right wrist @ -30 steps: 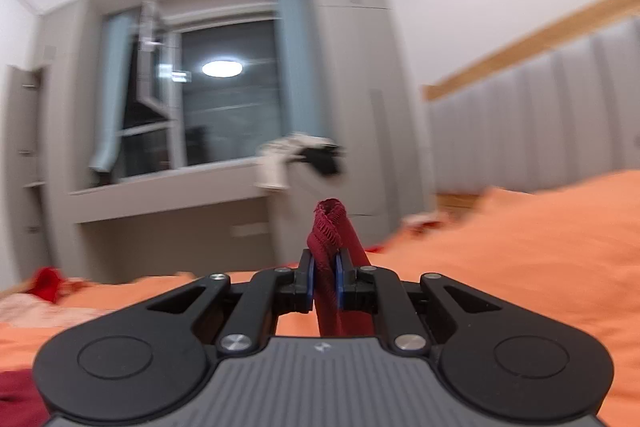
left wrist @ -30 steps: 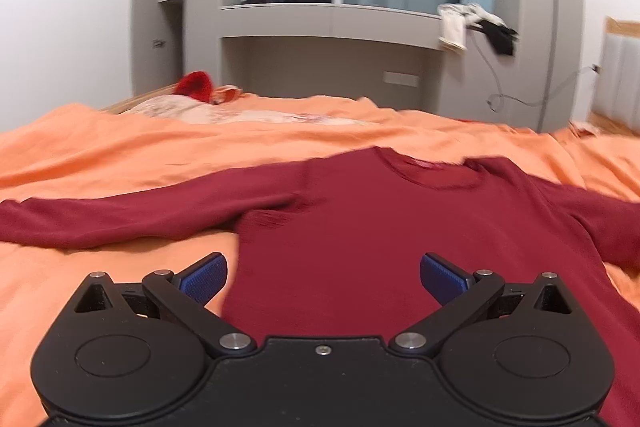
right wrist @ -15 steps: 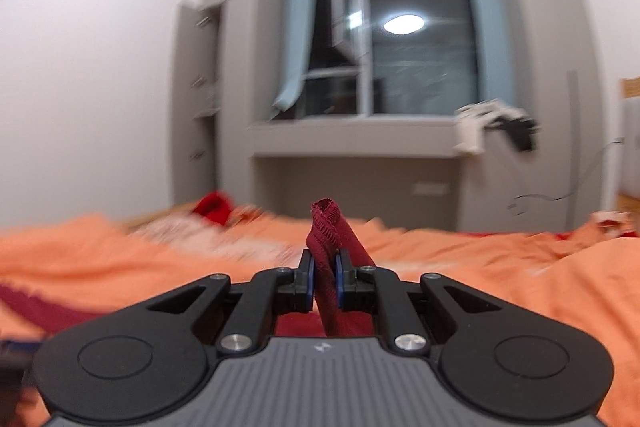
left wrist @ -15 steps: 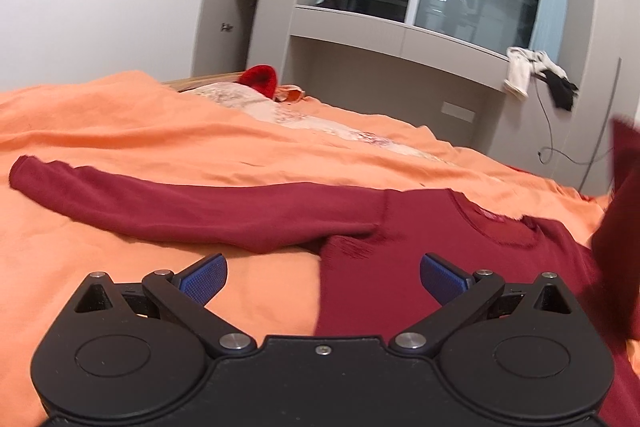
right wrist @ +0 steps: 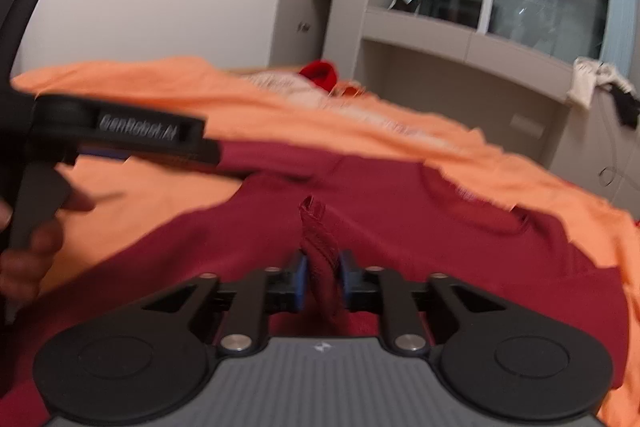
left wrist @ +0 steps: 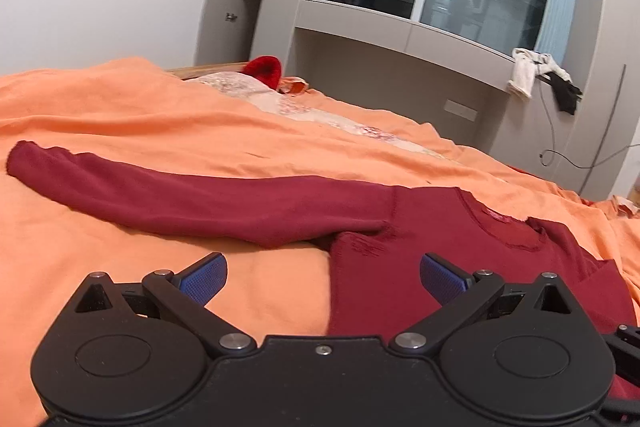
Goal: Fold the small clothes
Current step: 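Lift the cuff with the right gripper and lay the sleeve across the body, then open the right gripper and move the left gripper to the other sleeve cuff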
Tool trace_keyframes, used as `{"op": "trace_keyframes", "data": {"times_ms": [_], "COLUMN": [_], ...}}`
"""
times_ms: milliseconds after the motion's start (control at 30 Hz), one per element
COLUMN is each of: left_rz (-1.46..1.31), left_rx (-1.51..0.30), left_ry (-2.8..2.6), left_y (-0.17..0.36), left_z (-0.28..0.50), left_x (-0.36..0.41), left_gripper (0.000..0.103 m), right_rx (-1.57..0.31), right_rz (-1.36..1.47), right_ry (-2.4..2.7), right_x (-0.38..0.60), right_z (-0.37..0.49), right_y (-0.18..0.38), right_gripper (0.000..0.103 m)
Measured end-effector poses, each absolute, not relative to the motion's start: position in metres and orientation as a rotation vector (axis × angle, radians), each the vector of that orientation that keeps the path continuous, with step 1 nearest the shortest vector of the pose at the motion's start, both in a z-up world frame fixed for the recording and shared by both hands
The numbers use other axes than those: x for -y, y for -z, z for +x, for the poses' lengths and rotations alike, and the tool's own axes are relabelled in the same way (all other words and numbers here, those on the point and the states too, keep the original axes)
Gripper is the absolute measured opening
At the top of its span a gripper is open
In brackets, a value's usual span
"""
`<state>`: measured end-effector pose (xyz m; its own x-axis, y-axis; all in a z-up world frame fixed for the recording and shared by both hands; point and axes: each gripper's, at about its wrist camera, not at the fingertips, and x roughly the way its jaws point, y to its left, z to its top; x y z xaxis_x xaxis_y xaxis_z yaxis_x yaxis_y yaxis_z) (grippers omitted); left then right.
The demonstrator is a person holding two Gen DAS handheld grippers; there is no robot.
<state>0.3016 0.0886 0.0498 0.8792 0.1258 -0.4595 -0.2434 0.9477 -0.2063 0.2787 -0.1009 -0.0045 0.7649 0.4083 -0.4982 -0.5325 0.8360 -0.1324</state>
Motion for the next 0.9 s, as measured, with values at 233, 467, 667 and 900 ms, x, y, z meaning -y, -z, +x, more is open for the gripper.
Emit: {"op": "trace_keyframes", "data": {"times_ms": [233,467,667,900], "left_rz": [-0.237,-0.107,-0.008,-0.022], "left_rx": [-0.472,-0.526,-0.62,-0.646], "left_ry": [-0.108,0.005,-0.048,-0.053], "left_y": [-0.041,-0.025,-0.009,-0.003], "left_z": [0.308,0.32,0.331,0.333], "left_x": [-0.076,-0.04,-0.027,-0.033], "left_gripper": [0.102,0.103,0.103,0.103], "right_rx": [-0.51,-0.457,-0.433,-0.499], "right_rz": [-0.179,-0.094,0.066,-0.138], "right_ry": [-0.548,-0.375,-0.206,-0.034], "right_x": [0.154,0.241,0.315,0.34], "right_z": [0.249,0.235,0.245,0.268], "right_y": [-0.012,-0.035,-0.037,-0.003], "right_gripper": [0.087,0.101,0.102,0.097]}}
